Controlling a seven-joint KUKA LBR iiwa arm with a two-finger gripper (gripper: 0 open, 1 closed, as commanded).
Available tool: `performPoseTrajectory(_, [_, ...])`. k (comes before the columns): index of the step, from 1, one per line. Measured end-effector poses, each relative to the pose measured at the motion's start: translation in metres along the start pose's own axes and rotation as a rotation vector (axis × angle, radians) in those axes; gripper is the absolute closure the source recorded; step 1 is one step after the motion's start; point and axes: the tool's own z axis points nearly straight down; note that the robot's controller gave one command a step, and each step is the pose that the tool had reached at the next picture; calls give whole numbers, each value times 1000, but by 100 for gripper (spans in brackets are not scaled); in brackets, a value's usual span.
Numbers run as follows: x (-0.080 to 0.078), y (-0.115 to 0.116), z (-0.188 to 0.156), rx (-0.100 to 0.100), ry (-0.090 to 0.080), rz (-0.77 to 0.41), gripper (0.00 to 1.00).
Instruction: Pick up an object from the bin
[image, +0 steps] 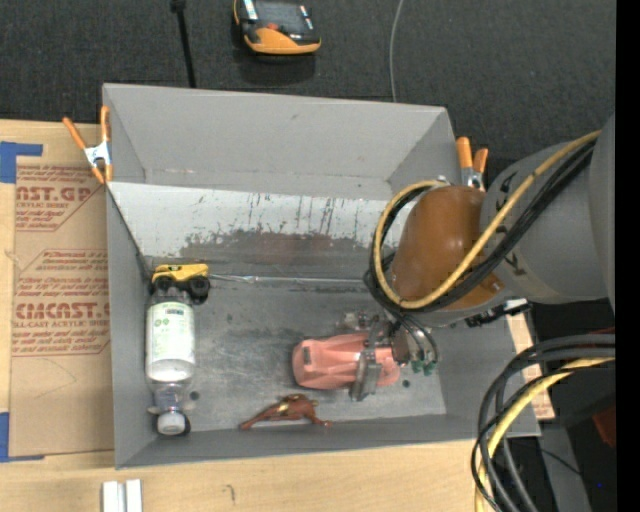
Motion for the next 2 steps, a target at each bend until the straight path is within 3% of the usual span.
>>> performPoseTrajectory(1, [-13,-4,-45,-1,12,-42,100])
performPoseTrajectory(2, [-21,34,-105,1,7,18,100])
